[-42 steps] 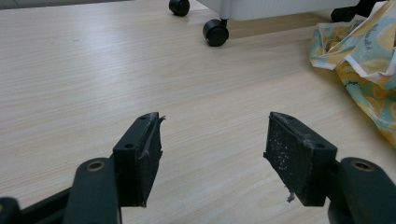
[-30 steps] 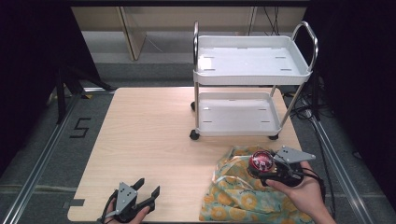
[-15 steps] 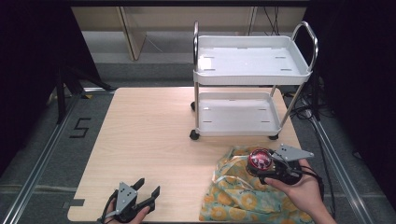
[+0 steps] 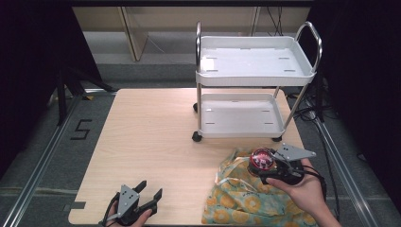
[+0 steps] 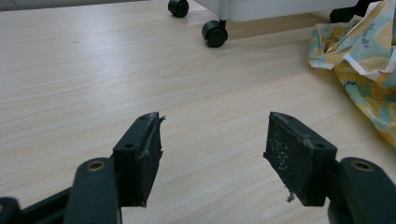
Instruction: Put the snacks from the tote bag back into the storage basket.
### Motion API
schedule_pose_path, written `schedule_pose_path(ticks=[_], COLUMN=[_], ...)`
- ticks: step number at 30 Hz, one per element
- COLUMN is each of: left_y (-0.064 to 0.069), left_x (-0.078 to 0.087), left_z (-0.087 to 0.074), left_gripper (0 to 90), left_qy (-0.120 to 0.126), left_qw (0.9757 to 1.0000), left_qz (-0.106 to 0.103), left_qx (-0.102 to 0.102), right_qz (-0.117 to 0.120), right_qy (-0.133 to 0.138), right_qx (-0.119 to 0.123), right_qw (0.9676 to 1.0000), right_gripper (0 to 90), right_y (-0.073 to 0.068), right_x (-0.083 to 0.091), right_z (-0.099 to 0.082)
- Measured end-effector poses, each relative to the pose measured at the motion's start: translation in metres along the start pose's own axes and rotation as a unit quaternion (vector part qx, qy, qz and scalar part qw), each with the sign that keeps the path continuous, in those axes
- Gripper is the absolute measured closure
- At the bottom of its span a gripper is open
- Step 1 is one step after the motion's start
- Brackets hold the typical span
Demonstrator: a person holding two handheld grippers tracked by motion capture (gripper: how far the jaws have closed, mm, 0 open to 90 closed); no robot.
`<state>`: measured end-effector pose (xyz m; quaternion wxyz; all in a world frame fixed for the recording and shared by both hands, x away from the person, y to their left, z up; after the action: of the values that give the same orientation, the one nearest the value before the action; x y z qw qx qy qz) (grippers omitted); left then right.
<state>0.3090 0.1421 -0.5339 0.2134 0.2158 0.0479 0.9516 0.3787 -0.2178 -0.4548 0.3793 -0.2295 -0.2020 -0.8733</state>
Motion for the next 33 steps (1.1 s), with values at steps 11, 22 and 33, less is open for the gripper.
schedule_pose_path(ticks=[11, 22, 33], left_y=[0.0, -0.002, -0.002], left_x=[0.0, 0.001, 0.0], left_z=[0.001, 0.0, 0.001], left_gripper=[35.5, 35.5, 35.5], left_qy=[0.003, -0.001, 0.004], left_qw=[1.0, 1.0, 1.0], left_qz=[-0.001, 0.003, -0.001], left_qx=[0.0, -0.003, -0.004], right_qz=[-0.003, -0.001, 0.001], right_qy=[0.0, 0.0, 0.0], right_qx=[0.0, 0.001, 0.003], right_qw=[1.0, 1.0, 1.0], right_gripper=[26.7, 26.7, 26.7], right_y=[0.0, 0.0, 0.001], right_x=[-0.002, -0.004, -0.005], right_z=[0.006, 0.01, 0.016])
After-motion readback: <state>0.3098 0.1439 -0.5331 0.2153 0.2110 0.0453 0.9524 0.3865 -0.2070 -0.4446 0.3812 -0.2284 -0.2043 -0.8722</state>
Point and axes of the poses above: each handheld gripper's, and its own axes: x roughly backward along the jaws, z roughly out of its top, y roughly to its right, the point moved 8 cm from there along -x, roughly forward along the jaws, and after that the axes turned 7 degrees about x, right-handed, at the moved point
